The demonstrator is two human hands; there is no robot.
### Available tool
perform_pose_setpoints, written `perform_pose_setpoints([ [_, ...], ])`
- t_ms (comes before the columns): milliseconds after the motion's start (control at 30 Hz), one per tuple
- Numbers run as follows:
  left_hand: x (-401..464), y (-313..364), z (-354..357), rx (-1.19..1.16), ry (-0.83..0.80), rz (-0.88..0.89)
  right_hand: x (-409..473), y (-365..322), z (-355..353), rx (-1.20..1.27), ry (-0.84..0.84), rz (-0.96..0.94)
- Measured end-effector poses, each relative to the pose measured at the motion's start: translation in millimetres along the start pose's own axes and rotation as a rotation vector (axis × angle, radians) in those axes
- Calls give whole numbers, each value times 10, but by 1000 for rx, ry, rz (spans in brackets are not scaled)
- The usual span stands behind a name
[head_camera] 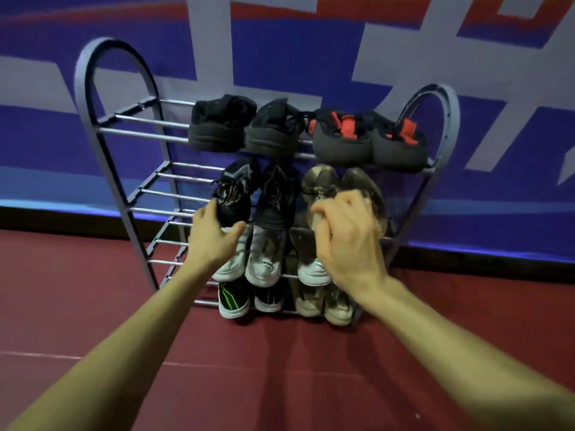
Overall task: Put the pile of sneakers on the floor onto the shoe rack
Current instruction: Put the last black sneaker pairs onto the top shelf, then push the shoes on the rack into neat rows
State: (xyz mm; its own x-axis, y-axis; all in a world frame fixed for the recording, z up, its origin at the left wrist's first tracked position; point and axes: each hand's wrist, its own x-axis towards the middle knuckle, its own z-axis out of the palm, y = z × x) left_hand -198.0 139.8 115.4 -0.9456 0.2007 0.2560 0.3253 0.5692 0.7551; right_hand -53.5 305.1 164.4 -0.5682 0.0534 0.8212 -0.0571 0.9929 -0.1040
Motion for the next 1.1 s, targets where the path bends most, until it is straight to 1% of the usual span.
perform_pose_setpoints([
  [33,50,-66,76,15,-57,3,-194,5,121,34,-120,27],
  [67,91,-87,126,16,-58,0,-332,18,233,59,-265,66],
  [133,186,-109,198,40,10,-10,-439,59,438,95,-524,118],
  [200,235,-106,209,87,30,-14,-343,63,603,110,-670,155],
  [233,245,-97,197,113,36,-2,-257,64,665,97,-703,176],
  [300,235,-140,143,99,38,29,-136,57,757,62,-688,207],
  [400,57,-295,63,-132,32,37,-254,76,776,48,-620,282],
  [433,-30,-386,64,-188,77,18,-371,80,794,31,-583,338],
  [467,-113,-497,81,-189,145,-21,-495,80,836,17,-560,397],
  [500,-194,-605,105,-140,209,-90,-613,72,906,18,-568,448],
  [533,-233,-717,148,-68,232,-186,-704,59,993,29,-608,493],
  [567,-233,-824,212,-14,187,-278,-766,49,1092,45,-683,533],
  [600,-220,-924,293,7,93,-366,-816,32,1204,59,-773,554],
  [667,-186,-1025,447,-68,-119,-491,-884,-22,1416,55,-919,555],
  [700,-172,-1055,519,-150,-178,-504,-914,-62,1511,45,-953,552],
  [767,-139,-1132,713,-299,-172,-484,-978,-137,1676,45,-922,557],
  [867,-110,-1164,914,-468,-81,-465,-1071,-161,1812,75,-753,625],
  [900,-96,-1173,939,-498,-55,-444,-1096,-162,1831,79,-698,633],
  [967,-72,-1240,984,-517,-52,-418,-1156,-167,1841,86,-615,649],
  [1100,-23,-1291,913,-583,-108,-427,-1168,-242,1829,156,-550,691],
])
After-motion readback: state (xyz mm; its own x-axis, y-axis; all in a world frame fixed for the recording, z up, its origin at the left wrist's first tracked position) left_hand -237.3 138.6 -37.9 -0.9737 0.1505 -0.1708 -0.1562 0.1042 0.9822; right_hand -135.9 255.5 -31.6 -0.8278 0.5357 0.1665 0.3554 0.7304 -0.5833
